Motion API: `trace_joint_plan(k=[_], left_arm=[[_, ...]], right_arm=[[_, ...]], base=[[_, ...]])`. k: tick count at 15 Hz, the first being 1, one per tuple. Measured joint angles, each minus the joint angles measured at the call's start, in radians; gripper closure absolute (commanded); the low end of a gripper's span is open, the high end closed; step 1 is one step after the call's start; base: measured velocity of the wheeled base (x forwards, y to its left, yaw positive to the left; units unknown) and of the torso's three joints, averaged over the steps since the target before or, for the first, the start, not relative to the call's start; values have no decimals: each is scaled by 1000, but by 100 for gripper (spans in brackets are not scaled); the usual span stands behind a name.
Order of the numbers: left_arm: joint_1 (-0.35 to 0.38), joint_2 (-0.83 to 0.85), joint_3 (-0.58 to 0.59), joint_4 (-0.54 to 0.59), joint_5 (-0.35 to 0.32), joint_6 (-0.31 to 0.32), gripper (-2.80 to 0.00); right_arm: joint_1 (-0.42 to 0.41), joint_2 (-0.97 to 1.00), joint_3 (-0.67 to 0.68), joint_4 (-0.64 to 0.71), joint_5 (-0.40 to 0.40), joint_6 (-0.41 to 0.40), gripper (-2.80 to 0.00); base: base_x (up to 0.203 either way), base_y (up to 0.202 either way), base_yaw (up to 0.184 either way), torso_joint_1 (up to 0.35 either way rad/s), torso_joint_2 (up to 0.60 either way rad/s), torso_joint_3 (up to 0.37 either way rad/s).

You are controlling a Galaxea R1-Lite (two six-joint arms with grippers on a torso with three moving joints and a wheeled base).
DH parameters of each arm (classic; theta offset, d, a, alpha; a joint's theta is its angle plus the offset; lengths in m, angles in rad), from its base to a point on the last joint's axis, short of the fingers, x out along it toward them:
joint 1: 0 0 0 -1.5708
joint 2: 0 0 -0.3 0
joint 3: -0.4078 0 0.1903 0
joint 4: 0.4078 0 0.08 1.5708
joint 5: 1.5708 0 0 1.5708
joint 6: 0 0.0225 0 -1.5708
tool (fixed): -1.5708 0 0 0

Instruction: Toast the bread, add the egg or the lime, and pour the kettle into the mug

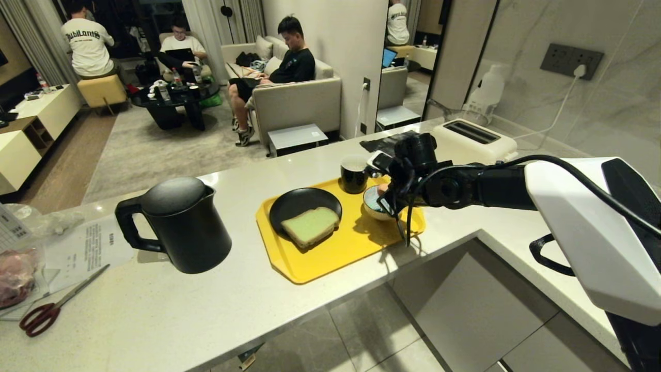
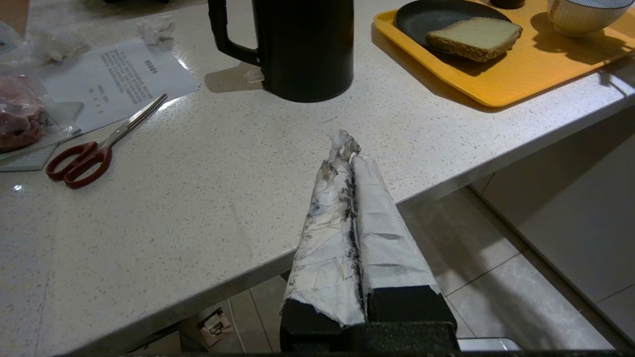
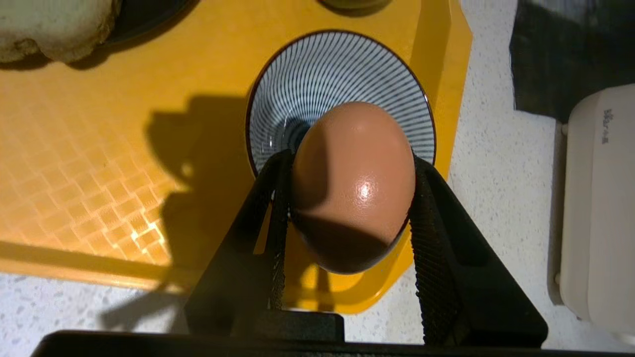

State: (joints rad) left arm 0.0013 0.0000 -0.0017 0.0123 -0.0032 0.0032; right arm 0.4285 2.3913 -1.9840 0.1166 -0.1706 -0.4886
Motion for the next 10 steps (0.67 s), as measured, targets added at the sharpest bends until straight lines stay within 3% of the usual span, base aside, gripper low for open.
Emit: trace_joint_plan(k=[10], left_arm=[[0,0,0,0,0,0,0]], right_arm=[[-1,61,-2,-148,-17,-22,0]], base=[[0,0,0,0,0,0]])
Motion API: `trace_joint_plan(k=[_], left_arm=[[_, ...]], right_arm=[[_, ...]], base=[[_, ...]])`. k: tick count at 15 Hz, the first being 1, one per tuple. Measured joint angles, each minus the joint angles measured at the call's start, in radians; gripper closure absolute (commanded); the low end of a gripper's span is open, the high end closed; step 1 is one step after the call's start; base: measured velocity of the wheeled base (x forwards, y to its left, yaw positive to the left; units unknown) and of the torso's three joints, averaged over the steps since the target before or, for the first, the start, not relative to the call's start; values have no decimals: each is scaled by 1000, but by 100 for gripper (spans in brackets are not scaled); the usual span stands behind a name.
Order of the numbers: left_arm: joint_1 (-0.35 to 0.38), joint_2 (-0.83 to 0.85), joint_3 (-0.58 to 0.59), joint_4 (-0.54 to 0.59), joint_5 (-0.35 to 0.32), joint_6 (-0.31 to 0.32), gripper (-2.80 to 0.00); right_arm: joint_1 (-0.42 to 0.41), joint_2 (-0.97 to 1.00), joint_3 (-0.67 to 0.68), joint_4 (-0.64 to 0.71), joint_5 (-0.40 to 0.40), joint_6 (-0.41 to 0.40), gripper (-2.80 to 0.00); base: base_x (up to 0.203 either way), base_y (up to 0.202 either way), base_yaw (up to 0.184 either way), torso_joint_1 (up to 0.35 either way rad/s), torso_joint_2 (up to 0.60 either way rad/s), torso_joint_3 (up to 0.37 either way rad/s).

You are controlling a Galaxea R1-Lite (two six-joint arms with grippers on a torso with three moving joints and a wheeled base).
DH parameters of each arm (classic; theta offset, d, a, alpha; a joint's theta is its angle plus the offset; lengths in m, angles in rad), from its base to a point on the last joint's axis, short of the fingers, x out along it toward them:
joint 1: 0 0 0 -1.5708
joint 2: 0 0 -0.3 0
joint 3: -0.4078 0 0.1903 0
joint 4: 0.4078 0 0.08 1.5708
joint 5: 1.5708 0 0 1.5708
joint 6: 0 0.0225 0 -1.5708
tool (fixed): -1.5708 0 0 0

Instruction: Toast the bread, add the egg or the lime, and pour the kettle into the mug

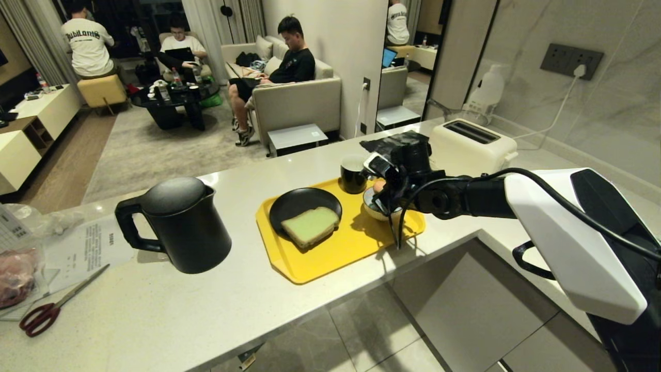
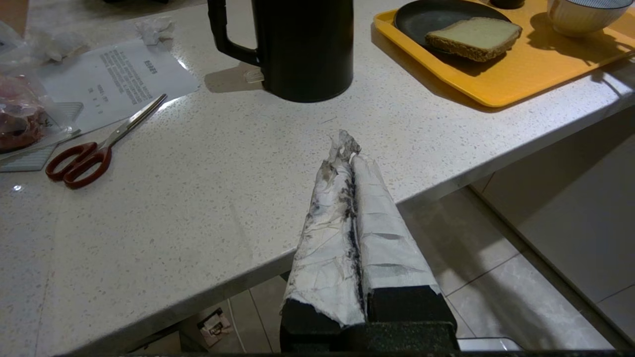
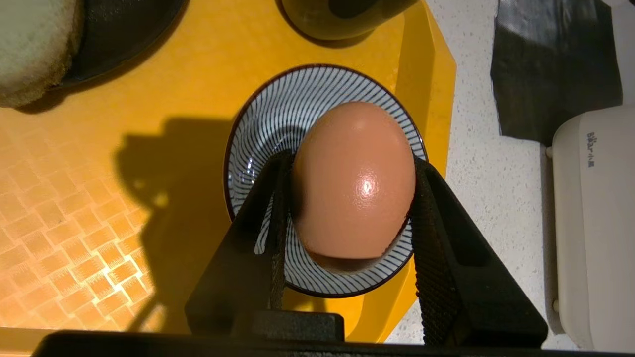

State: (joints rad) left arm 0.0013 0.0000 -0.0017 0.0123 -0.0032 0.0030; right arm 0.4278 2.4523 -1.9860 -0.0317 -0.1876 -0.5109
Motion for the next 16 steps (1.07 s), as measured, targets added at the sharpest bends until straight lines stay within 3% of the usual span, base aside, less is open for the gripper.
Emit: trace_joint_plan(k=[16], left_arm=[[0,0,0,0,0,0,0]], right_arm=[[-13,53,1,0,-35,2,0]], base=[[0,0,0,0,0,0]])
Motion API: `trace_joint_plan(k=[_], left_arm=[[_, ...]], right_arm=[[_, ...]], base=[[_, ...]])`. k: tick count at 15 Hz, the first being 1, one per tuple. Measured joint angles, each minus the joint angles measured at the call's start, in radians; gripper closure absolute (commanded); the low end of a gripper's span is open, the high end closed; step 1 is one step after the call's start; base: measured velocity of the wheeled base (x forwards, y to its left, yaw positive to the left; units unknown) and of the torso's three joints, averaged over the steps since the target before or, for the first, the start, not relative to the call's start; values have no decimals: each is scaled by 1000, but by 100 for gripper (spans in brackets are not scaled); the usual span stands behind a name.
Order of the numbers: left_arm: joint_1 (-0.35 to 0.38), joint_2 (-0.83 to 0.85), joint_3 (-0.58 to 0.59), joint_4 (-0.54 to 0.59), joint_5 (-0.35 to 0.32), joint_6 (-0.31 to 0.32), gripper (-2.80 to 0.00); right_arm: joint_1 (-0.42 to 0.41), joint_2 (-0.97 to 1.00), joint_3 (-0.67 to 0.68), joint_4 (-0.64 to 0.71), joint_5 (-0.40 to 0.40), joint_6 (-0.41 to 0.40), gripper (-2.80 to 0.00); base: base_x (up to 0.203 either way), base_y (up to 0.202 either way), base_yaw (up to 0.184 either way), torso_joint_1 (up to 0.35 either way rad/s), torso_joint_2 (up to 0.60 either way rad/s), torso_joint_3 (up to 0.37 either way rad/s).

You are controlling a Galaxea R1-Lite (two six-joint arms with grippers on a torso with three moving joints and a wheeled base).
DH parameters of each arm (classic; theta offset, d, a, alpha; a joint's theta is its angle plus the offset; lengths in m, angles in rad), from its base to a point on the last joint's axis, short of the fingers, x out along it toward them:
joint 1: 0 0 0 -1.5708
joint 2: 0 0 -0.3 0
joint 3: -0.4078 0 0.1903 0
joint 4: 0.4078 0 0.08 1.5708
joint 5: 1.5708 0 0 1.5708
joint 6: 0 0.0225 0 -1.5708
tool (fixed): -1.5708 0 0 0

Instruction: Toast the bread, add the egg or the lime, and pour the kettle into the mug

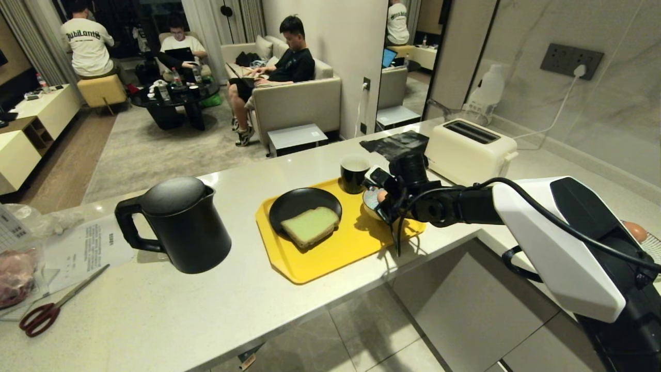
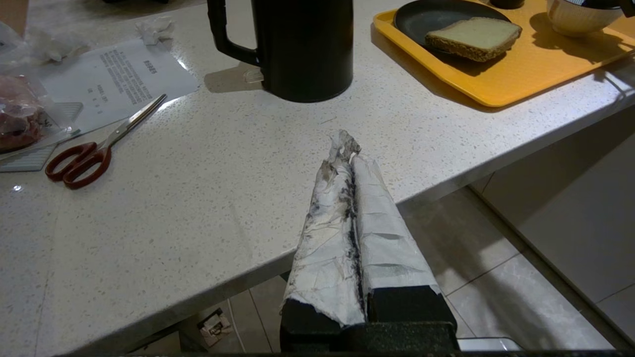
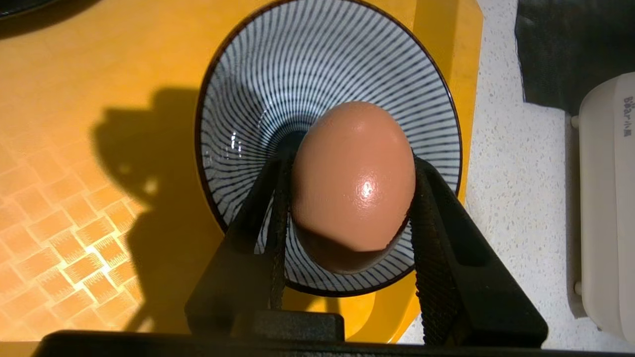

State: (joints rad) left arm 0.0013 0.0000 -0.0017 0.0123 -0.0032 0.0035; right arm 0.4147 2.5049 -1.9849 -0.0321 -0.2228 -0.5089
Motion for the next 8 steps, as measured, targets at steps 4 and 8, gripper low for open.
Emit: trace_joint_plan(k=[4,8], left_arm=[[0,0,0,0,0,0,0],[0,0,0,0,0,0,0]], right_arm=[[-2,2,0,0,0,-1,0],[-5,-2,-1,2,-2,-1,0]], base=[[0,0,0,0,0,0],[0,0,0,0,0,0]])
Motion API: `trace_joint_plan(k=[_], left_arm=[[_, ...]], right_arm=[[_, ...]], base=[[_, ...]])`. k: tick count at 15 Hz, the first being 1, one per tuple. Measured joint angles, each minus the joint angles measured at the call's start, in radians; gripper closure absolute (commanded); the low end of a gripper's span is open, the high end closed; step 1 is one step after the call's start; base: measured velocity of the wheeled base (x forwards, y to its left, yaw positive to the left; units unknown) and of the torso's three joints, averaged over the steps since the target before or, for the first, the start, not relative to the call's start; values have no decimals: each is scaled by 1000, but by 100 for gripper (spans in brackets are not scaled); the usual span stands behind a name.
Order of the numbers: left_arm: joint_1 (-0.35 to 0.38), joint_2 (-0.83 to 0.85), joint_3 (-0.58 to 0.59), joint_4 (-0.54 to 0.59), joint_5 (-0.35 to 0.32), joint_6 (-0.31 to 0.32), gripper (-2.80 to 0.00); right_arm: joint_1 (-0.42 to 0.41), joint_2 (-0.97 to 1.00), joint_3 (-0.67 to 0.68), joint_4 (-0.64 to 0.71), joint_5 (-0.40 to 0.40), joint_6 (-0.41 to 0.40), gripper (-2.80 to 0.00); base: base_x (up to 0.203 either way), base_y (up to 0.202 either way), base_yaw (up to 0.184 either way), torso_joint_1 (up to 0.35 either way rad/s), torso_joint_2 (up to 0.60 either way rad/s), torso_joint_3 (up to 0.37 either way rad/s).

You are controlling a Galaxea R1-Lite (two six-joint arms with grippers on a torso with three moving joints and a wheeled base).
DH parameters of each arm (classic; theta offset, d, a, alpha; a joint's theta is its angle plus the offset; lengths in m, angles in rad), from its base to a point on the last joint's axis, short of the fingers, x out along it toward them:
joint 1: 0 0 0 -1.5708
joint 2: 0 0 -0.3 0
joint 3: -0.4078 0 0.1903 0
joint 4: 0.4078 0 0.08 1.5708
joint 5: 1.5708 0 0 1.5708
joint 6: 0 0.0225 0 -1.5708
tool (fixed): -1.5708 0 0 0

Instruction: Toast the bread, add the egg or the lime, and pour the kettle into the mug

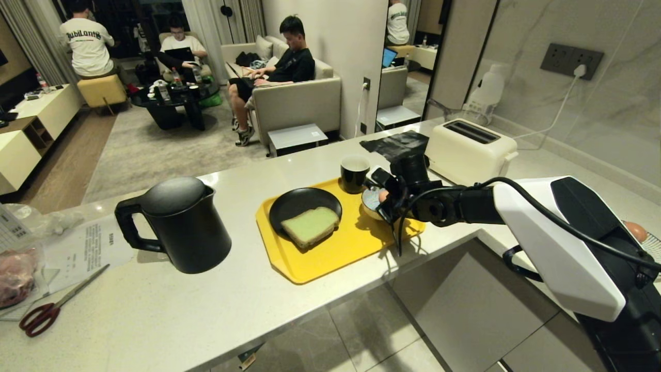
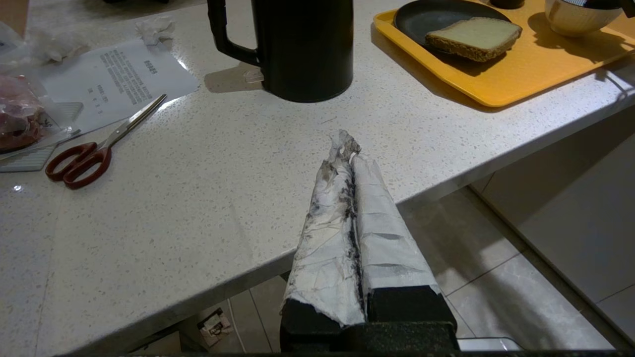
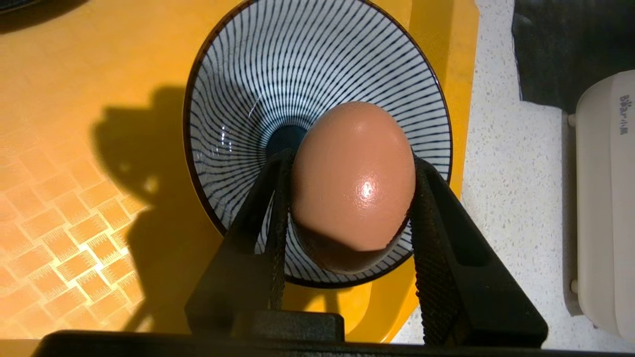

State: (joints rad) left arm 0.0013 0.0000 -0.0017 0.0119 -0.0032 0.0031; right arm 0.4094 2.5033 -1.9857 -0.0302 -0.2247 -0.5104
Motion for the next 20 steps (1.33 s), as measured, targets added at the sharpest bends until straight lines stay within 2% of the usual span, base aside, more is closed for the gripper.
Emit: trace_joint_plan(k=[9,16,18,20], left_arm=[[0,0,0,0,0,1,0],[0,0,0,0,0,0,0],[0,0,0,0,0,0,0],[0,0,0,0,0,1,0]], right_arm=[[-1,-49,-16,-15,-22,29,0],[-9,-205,44,-13,-26,47,0],[-24,-257,53,-14,-9,54,0],[-30,-294,59,-37,46,95,0]], base=[[0,0,0,0,0,0],[0,0,0,0,0,0],[0,0,0,0,0,0],[0,0,0,0,0,0]])
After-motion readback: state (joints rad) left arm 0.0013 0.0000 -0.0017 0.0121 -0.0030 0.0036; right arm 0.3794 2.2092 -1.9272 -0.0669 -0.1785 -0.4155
